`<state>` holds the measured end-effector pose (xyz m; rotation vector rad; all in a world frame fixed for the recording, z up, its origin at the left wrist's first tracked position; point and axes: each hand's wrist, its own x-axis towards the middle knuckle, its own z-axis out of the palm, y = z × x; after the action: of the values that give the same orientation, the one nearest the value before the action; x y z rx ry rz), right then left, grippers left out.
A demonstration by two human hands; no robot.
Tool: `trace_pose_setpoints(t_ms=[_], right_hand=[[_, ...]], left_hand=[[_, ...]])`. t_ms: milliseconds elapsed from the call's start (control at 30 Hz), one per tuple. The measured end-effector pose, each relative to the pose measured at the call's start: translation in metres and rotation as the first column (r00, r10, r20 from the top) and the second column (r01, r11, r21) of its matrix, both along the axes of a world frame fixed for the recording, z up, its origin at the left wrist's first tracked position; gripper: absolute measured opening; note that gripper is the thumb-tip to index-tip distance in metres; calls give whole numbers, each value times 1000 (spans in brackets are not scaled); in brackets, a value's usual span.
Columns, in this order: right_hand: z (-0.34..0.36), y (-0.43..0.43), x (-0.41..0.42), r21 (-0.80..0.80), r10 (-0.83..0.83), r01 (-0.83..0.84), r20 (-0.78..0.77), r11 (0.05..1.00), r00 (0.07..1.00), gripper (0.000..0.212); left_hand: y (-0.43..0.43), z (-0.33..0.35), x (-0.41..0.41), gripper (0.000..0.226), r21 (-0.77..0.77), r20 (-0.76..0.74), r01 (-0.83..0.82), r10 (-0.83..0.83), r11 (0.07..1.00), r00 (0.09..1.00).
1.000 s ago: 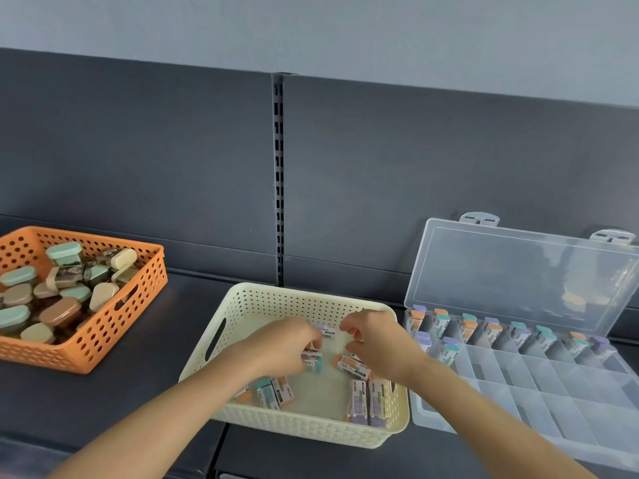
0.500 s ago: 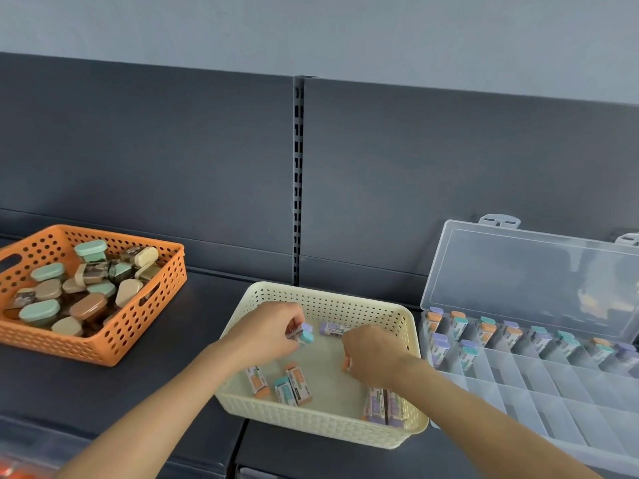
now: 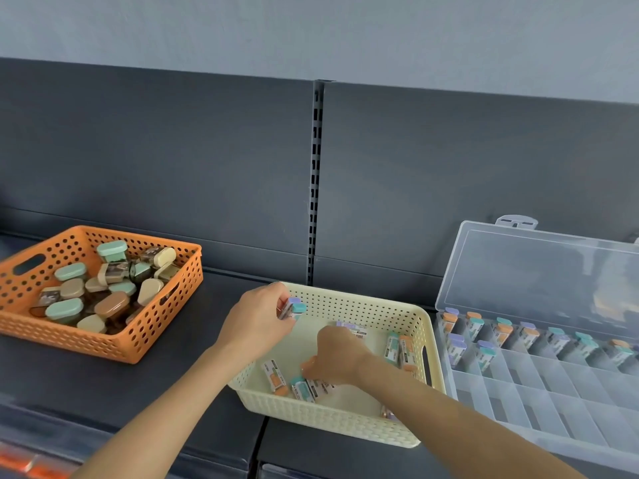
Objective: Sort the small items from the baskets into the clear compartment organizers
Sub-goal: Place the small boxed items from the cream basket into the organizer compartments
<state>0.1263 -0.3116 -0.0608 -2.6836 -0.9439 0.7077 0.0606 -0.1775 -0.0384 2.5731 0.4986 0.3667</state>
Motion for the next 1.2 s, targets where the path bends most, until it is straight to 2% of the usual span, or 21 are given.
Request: trace_pose_setpoints(t_ms=[233,400,533,800,967,1100,1200], right_hand=[[1,-8,13,15,-25,23,78,1000,997,13],[1,-13,22,66,-65,61,51,996,997,30],[5,-8,13,21,-5,3,74,1000,997,38],[6,-14,15,3,22,-22,-1,1000,1000,26],[-1,-13,3,-7,32,-33,-77,999,997,37],[7,-23,5,101,14,-2,-115,995,993,21],[24,-42,13,247,-60,112,-205,963,977,22]], left_hand=[[-1,1,-3,13,-4,13,16,-15,1000,1000],[-2,1,-3,13,-8,12,24,-24,1000,1000],[-2,2,-3,14,-8,1,27,-27,1000,1000],[-1,1,-7,13,-7,-5,29,-29,1000,1000],[-4,0,-6,16,-16,-3,27,-27,1000,1000],[-6,2,-5,30,-33,-1,49,-49,998,999],[-12,3,-1,24,-54,1,70,-70,996,998]])
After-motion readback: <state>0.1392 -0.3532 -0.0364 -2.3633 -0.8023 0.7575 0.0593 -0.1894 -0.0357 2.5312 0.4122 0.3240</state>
